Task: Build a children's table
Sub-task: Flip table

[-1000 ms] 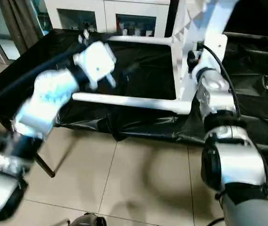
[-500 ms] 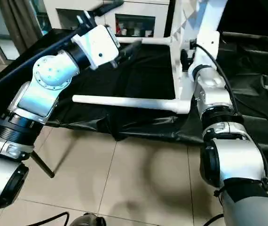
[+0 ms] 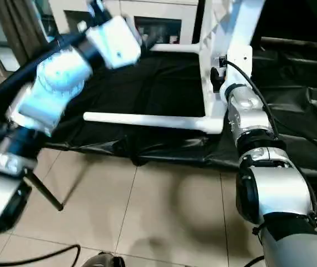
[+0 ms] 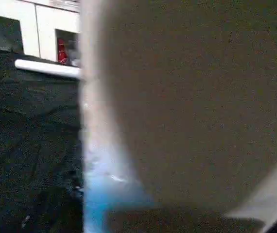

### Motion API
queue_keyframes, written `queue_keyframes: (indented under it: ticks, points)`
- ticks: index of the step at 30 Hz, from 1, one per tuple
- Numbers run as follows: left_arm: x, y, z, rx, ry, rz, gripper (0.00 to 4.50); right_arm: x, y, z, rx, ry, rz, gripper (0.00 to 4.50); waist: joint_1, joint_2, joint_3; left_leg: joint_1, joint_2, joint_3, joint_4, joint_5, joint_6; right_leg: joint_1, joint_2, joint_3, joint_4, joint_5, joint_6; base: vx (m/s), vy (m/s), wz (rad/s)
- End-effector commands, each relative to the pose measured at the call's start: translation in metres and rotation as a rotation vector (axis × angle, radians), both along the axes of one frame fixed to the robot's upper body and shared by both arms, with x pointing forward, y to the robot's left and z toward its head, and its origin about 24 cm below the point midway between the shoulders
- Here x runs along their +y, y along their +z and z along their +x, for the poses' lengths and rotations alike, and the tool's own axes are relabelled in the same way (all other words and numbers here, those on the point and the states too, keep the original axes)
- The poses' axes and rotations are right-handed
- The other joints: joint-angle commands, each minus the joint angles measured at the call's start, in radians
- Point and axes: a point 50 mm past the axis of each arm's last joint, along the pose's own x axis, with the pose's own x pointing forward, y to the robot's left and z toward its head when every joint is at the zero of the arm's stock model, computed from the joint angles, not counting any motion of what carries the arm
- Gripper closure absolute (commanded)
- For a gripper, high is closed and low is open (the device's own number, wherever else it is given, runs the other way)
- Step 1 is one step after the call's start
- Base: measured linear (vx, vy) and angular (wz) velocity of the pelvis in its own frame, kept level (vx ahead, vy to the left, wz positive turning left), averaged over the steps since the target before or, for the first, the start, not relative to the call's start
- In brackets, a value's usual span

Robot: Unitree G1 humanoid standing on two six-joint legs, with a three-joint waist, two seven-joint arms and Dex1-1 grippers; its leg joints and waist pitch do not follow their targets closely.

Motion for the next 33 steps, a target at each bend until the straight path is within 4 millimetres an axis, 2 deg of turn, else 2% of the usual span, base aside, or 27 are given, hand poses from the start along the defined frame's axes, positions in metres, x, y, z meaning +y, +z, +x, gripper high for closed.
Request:
queue_keyframes:
  ticks: [1,2,4,6,9,10,13,15,16,20,22,25,28,30,33]
  points:
    - [0.000,0.008,0.001,-0.039,0.017,0.009,0.00,0.005,-0.008,0.000,0.025,0.028,0.015,2.16,0.003,-0.023,-0.088,0.042,0.061,-0.037,-0.061,-0.093,0.058,0.042,-0.065,0.039,-0.061,0.083,-0.285,0.000,0.000,0.00]
    - [0.001,0.011,0.004,-0.058,0.040,0.011,0.00,0.006,-0.008,0.000,0.026,0.029,0.013,2.24,0.002,-0.026,-0.089,0.043,0.061,-0.037,-0.060,-0.089,0.063,0.042,-0.064,0.038,-0.060,0.089,-0.286,0.000,0.000,0.00]
    - [0.006,0.018,0.013,-0.099,0.123,0.006,0.00,0.007,-0.008,0.000,0.026,0.029,0.011,2.31,0.001,-0.023,-0.088,0.043,0.060,-0.037,-0.059,-0.089,0.065,0.040,-0.062,0.039,-0.061,0.087,-0.285,0.000,0.000,0.00]
    - [0.011,0.023,0.020,-0.123,0.181,0.007,0.00,0.007,-0.008,0.000,0.025,0.030,0.010,2.43,-0.002,-0.023,-0.087,0.045,0.061,-0.039,-0.062,-0.106,0.054,0.041,-0.063,0.038,-0.063,0.074,-0.278,0.000,0.000,0.00]
    - [0.016,0.027,0.025,-0.145,0.232,0.008,0.00,0.008,-0.007,0.000,0.022,0.034,0.010,2.51,-0.002,-0.024,-0.086,0.045,0.061,-0.038,-0.062,-0.105,0.053,0.041,-0.065,0.038,-0.063,0.083,-0.288,0.000,0.000,0.00]
    - [0.018,0.028,0.029,-0.149,0.256,0.014,0.00,0.009,-0.007,0.000,0.020,0.040,0.011,2.51,-0.003,-0.033,-0.085,0.044,0.060,-0.037,-0.062,-0.107,0.057,0.043,-0.066,0.039,-0.065,0.079,-0.290,0.000,0.000,0.00]
    - [0.025,0.027,0.038,-0.134,0.315,0.059,0.00,0.010,-0.007,0.000,0.016,0.051,0.011,2.52,0.001,-0.027,-0.086,0.046,0.060,-0.039,-0.062,-0.112,0.050,0.041,-0.067,0.039,-0.065,0.061,-0.284,0.000,0.000,0.00]
    - [0.025,0.027,0.038,-0.134,0.315,0.059,0.00,0.010,-0.007,0.000,0.016,0.051,0.011,2.52,-0.001,-0.030,-0.085,0.044,0.062,-0.040,-0.062,-0.097,0.053,0.043,-0.067,0.038,-0.061,0.092,-0.290,0.000,0.000,0.00]
    - [0.027,0.025,0.041,-0.127,0.332,0.074,0.00,0.010,-0.006,0.000,0.014,0.052,0.009,2.52,-0.001,-0.024,-0.086,0.044,0.061,-0.039,-0.061,-0.095,0.054,0.042,-0.068,0.038,-0.060,0.099,-0.293,0.000,0.000,0.00]
    - [0.033,0.024,0.048,-0.113,0.380,0.056,0.00,0.009,-0.003,0.001,0.002,0.048,0.002,2.52,-0.001,-0.027,-0.086,0.046,0.060,-0.039,-0.060,-0.101,0.059,0.043,-0.068,0.038,-0.060,0.123,-0.301,0.000,0.000,0.00]
    - [0.038,0.024,0.053,-0.090,0.412,0.038,0.36,0.009,-0.001,0.001,-0.008,0.051,-0.005,2.52,-0.001,-0.028,-0.086,0.045,0.059,-0.038,-0.060,-0.102,0.062,0.043,-0.067,0.038,-0.061,0.124,-0.304,0.000,0.000,0.00]
    - [0.039,0.024,0.054,-0.076,0.418,0.035,0.36,0.009,-0.001,0.001,-0.011,0.053,-0.008,2.53,0.000,-0.029,-0.084,0.045,0.060,-0.039,-0.060,-0.110,0.064,0.043,-0.069,0.038,-0.063,0.113,-0.308,0.000,0.000,0.00]
    - [0.043,0.024,0.057,-0.053,0.444,0.012,0.76,0.010,0.001,0.001,-0.025,0.067,-0.018,2.53,0.000,-0.027,-0.085,0.046,0.061,-0.039,-0.061,-0.116,0.063,0.044,-0.069,0.038,-0.064,0.109,-0.308,0.000,0.000,0.00]
    - [0.044,0.024,0.058,-0.046,0.447,-0.001,0.74,0.011,0.002,0.001,-0.030,0.071,-0.024,2.53,0.000,-0.024,-0.085,0.045,0.061,-0.040,-0.060,-0.113,0.065,0.044,-0.070,0.038,-0.063,0.119,-0.310,0.000,0.000,0.00]
    - [0.043,0.026,0.058,-0.010,0.419,-0.066,1.21,0.009,0.007,0.001,-0.046,0.075,-0.042,2.53,0.000,-0.022,-0.086,0.046,0.060,-0.040,-0.060,-0.119,0.064,0.045,-0.070,0.037,-0.063,0.137,-0.318,0.000,0.000,0.00]
